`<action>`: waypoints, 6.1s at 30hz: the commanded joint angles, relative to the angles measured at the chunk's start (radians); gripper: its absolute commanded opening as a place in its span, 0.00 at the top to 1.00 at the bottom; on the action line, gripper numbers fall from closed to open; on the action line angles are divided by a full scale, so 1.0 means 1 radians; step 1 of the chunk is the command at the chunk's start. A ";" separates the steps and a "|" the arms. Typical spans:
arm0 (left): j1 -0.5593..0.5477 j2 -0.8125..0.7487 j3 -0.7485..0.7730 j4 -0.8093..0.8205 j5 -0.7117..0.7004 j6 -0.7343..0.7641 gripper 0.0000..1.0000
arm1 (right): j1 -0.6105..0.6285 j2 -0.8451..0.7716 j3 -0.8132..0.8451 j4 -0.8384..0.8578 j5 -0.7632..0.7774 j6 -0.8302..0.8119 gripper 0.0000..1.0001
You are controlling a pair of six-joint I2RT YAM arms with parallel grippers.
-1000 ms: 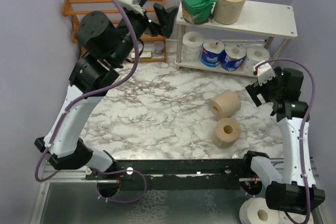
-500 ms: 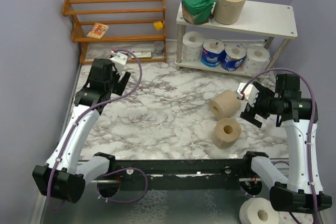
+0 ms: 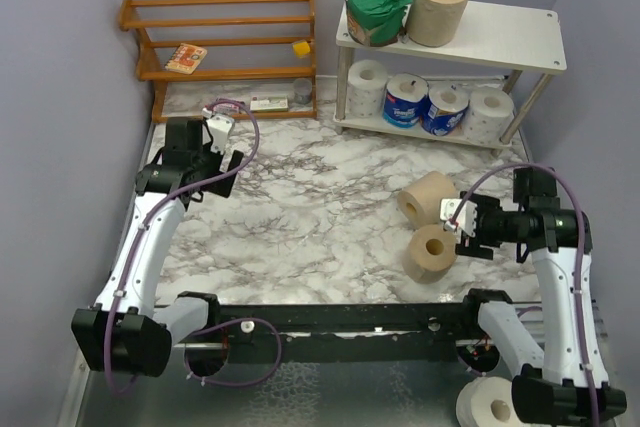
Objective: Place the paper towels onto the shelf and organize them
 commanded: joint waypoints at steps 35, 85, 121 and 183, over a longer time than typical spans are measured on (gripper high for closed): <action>0.073 0.092 -0.064 -0.082 0.285 -0.018 0.01 | 0.039 0.577 0.059 0.077 -0.048 0.015 0.47; 0.077 0.206 -0.062 -0.085 0.316 -0.012 0.01 | 0.025 0.516 0.615 -0.006 -0.297 0.604 0.99; 0.077 0.208 -0.071 -0.090 0.375 -0.009 0.01 | 0.025 0.630 1.076 0.691 0.443 1.461 0.99; 0.077 0.259 -0.068 -0.090 0.360 -0.030 0.01 | -0.121 0.823 0.979 1.010 0.397 2.100 0.44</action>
